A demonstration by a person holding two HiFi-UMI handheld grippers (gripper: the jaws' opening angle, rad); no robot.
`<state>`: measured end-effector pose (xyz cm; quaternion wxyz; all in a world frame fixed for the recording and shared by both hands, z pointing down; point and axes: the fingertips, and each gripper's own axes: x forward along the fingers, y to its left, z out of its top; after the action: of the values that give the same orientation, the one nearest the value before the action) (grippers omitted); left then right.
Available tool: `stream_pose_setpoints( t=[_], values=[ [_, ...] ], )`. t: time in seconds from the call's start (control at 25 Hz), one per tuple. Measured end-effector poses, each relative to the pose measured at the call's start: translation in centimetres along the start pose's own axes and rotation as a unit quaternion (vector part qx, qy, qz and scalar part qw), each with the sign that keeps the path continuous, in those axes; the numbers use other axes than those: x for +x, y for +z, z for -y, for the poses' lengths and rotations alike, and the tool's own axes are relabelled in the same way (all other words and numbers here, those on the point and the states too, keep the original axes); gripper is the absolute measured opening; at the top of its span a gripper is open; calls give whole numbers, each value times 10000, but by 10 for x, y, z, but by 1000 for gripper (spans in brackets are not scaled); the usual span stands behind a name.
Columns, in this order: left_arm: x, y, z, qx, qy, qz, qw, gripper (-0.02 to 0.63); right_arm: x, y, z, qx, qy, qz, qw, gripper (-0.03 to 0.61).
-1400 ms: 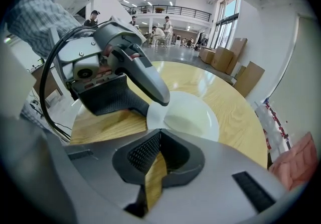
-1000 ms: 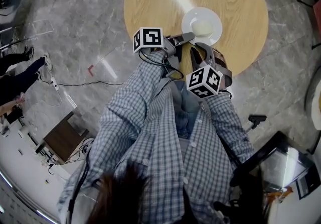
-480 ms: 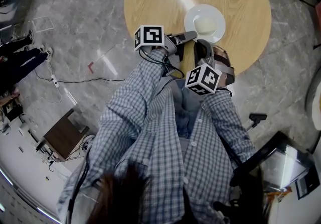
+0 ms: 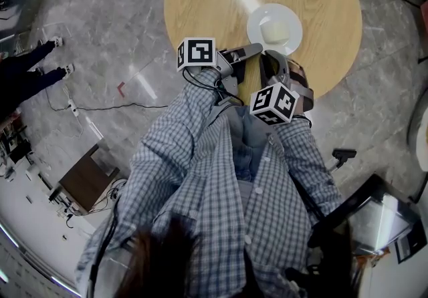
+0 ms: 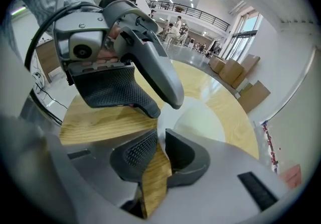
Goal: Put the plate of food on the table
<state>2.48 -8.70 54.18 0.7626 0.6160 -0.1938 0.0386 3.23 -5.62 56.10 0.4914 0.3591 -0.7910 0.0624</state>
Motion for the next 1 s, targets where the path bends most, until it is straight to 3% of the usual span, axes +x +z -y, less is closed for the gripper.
stream_pose_setpoints(
  t=[0.12,0.24,0.28,0.56,0.76,1.0],
  values=[
    [-4,4,9,114,-230,95,9996,158,1,1,-1,153,106,73,9998,48],
    [-10,8,10,196,-203,274,9992,24,-1,2,2,433,126,154,9989,49],
    [-12,9,10,265,-169,335,9989,11,-3,2,3,538,138,179,9983,51],
    [-20,7,29,1550,225,274,9873,8,-21,9,14,1104,224,557,9921,50],
    [-28,12,57,1916,79,516,9801,8,-49,22,39,1957,219,1062,9746,45],
    [-42,16,102,2341,-216,920,9676,8,-90,35,76,1905,-165,1400,9715,41]
  ],
)
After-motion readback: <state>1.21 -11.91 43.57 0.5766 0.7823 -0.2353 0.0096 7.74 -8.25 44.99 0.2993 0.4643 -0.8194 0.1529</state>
